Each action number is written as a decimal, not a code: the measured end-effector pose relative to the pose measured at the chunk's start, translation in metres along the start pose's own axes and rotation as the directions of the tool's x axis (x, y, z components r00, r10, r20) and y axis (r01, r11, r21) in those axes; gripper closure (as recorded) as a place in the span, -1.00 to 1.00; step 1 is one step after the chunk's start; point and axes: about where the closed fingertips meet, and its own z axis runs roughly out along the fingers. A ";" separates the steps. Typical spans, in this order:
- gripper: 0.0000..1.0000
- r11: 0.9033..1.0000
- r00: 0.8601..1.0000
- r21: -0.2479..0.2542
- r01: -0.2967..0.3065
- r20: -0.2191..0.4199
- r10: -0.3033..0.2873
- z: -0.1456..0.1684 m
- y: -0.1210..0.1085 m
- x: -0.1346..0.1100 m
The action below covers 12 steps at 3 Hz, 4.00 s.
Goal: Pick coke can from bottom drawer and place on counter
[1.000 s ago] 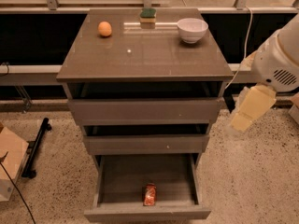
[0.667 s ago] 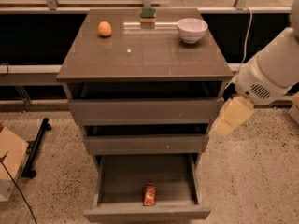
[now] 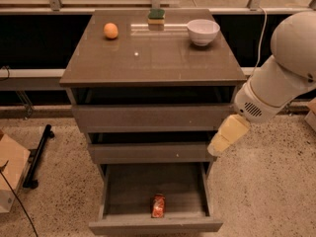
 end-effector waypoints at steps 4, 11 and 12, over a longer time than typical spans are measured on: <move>-1.00 0.980 0.987 -0.147 -0.132 -0.113 0.116 0.146 0.002 -0.022; -1.00 0.718 0.700 -0.098 -0.689 -0.346 0.624 0.369 -0.004 0.027; -1.00 0.703 0.684 -0.091 -0.705 -0.348 0.641 0.370 -0.003 0.027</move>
Offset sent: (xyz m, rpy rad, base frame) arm 0.0228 0.0424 -0.0710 -0.0334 0.1232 0.0038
